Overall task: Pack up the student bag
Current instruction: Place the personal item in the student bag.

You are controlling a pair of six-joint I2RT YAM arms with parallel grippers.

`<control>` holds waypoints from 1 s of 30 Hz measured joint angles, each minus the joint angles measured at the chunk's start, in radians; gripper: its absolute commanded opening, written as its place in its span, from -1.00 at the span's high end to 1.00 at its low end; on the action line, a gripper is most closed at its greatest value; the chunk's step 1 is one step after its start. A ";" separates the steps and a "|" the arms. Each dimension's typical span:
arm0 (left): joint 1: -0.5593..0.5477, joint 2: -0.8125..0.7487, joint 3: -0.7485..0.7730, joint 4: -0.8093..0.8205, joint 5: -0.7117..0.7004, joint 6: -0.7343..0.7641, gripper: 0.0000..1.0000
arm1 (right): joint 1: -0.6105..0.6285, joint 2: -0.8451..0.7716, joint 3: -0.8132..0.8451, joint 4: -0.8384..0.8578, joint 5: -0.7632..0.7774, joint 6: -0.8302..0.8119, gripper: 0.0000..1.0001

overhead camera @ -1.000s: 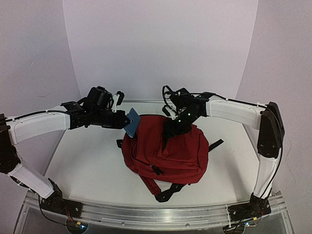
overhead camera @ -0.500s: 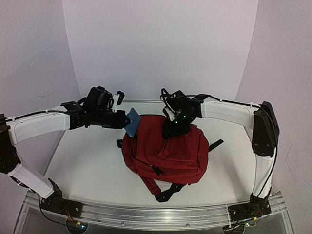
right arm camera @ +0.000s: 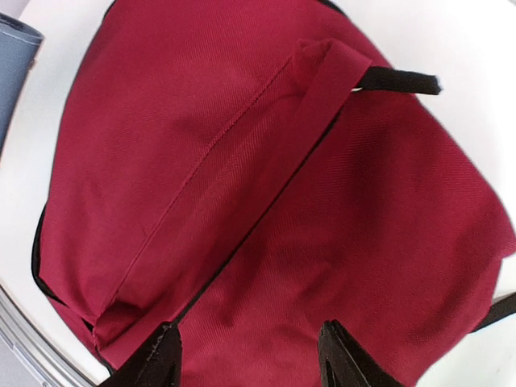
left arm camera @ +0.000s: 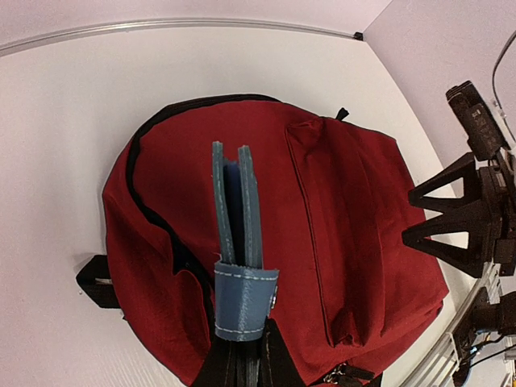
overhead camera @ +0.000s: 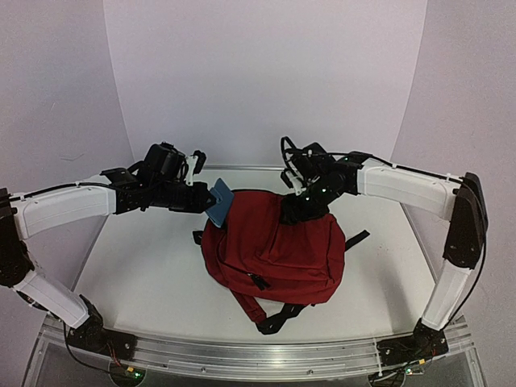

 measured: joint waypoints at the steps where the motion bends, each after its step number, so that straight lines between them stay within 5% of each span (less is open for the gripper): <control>1: 0.000 0.000 0.000 0.000 0.000 0.000 0.99 | 0.000 -0.008 -0.003 0.002 0.006 0.001 -0.09; 12: 0.000 0.000 0.000 0.000 0.000 0.000 1.00 | 0.000 0.060 -0.005 0.017 0.025 0.034 0.06; 30: 0.000 -0.006 -0.021 0.024 0.000 0.000 1.00 | 0.001 0.166 0.113 0.018 -0.035 0.078 -0.05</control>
